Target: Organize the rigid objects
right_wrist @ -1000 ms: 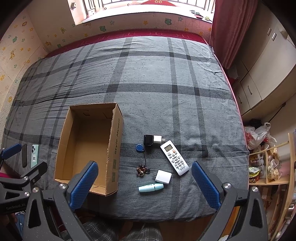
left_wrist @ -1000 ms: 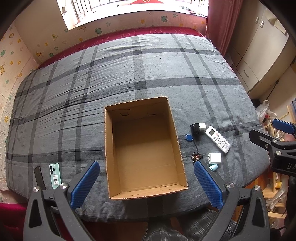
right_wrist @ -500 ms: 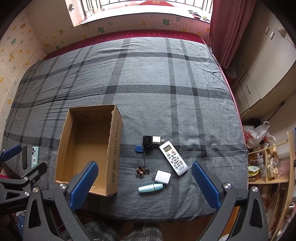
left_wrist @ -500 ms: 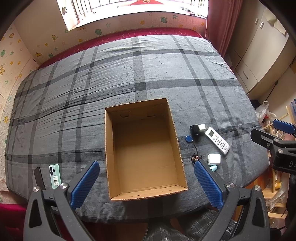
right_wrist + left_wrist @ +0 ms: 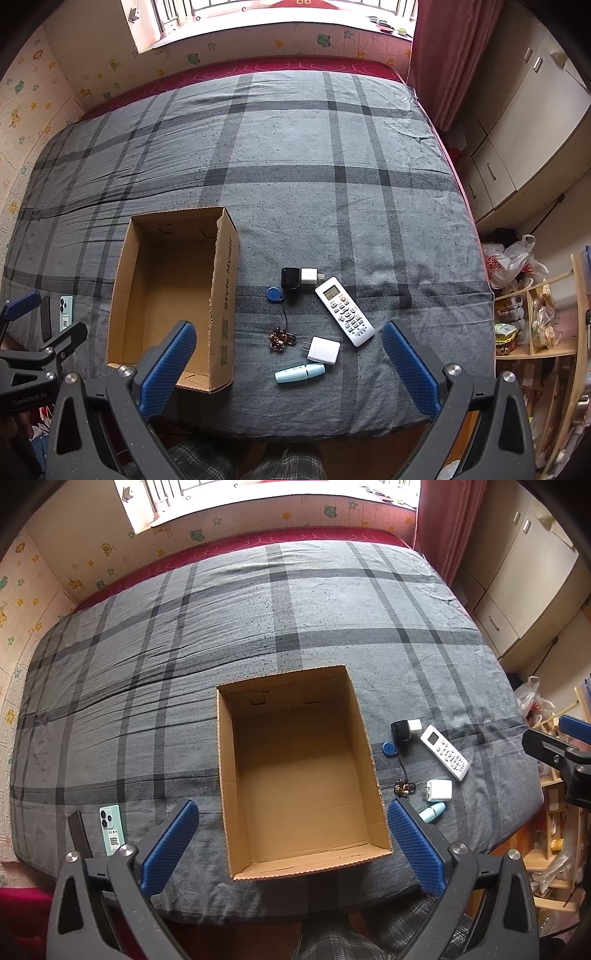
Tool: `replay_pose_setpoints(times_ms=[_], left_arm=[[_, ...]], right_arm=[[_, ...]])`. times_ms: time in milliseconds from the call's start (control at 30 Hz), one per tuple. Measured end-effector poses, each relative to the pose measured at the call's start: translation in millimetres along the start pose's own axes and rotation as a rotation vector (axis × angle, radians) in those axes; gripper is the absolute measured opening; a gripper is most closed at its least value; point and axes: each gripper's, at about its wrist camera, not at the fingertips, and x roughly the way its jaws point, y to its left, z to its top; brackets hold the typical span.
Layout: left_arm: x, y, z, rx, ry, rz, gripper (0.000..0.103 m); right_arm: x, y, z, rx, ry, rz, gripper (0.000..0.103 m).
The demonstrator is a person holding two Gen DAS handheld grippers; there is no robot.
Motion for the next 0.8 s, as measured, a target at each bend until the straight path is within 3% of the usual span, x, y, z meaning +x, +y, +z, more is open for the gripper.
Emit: replay_pose_setpoints(times_ms=[500, 800], left_arm=[[53.3, 43.5, -2.1, 0.057, -0.019, -0.022, 0.103], [114.0, 74.3, -7.7, 0.007, 0.038, -0.014, 0.103]], right_arm=[[21.7, 9.5, -7.8, 0.053, 0.019, -0.051, 0.103], [43.5, 3.1, -17.7, 0.100, 0.057, -0.069, 0.103]])
